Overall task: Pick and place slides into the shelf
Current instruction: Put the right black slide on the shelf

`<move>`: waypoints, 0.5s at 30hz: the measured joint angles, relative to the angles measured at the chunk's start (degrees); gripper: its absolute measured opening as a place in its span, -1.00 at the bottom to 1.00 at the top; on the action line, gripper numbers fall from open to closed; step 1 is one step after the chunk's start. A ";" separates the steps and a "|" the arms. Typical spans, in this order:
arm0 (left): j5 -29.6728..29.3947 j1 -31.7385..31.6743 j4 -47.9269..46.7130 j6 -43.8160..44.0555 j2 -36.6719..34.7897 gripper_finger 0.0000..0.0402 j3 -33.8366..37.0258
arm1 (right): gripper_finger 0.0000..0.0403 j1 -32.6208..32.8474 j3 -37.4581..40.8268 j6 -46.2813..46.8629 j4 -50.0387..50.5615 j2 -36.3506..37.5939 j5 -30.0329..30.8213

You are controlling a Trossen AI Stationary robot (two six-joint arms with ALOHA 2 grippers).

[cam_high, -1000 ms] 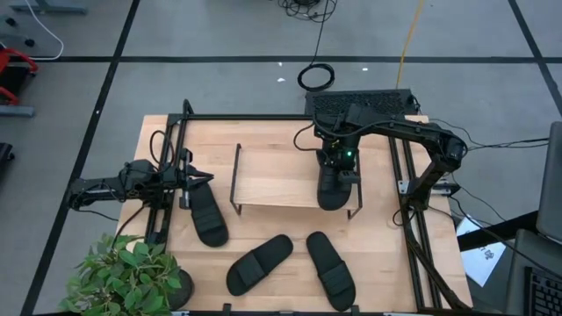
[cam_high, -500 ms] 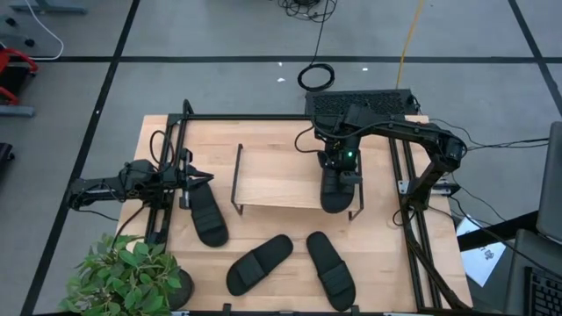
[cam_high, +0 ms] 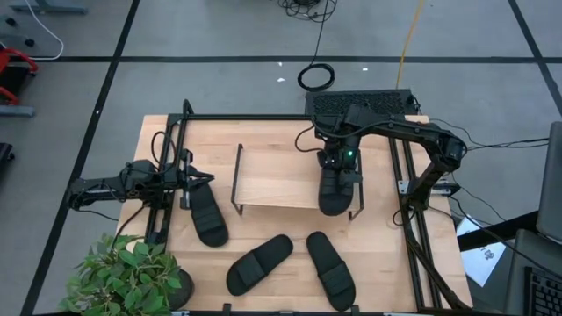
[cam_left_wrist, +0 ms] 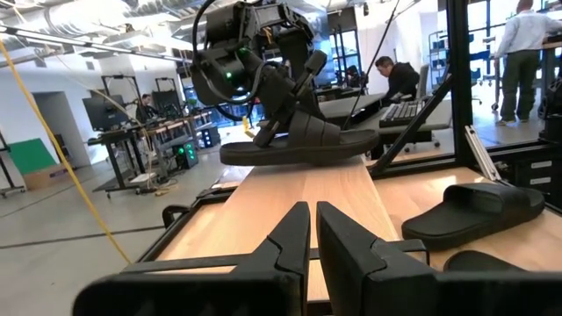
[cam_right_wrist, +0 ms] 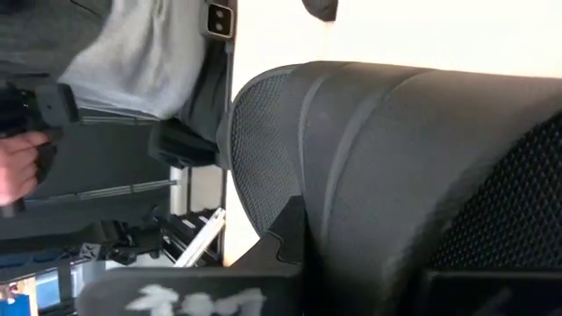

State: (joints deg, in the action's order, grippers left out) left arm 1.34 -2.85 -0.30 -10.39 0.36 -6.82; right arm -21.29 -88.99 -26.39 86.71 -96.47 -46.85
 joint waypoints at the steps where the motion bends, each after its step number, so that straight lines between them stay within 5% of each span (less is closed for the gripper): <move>1: 0.00 -0.02 0.00 0.02 0.00 -0.84 -0.01 | -0.98 0.35 0.00 0.23 -0.33 0.00 0.20; 15: 0.00 -0.02 -0.01 0.15 0.00 -0.84 -0.01 | -0.98 3.42 -0.02 3.22 -5.66 0.00 0.41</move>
State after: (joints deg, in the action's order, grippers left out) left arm 1.34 -2.87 -0.30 -10.24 0.36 -6.83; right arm -17.87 -89.01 -23.17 81.05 -96.47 -46.44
